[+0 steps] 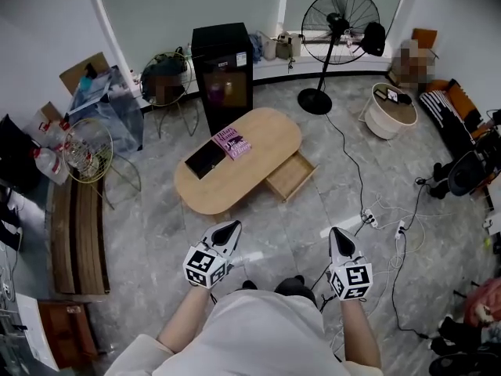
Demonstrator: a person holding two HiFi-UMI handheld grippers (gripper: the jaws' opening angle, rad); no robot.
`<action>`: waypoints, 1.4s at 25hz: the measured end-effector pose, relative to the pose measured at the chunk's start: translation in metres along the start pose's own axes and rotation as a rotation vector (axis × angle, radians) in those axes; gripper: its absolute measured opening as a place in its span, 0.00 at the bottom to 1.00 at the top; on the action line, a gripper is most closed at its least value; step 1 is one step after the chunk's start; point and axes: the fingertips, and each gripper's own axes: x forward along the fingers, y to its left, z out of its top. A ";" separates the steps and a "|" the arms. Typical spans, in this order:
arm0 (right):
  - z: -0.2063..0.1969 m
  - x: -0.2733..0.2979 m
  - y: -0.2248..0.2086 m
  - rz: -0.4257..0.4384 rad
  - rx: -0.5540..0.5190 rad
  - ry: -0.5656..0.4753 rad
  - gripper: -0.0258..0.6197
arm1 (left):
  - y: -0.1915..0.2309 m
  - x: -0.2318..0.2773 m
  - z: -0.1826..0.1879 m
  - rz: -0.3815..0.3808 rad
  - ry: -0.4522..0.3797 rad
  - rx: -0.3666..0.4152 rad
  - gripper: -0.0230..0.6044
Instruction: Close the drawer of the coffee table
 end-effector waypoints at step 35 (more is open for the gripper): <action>-0.015 0.156 -0.113 0.077 0.076 0.077 0.06 | 0.055 0.179 0.011 -0.012 0.116 0.006 0.05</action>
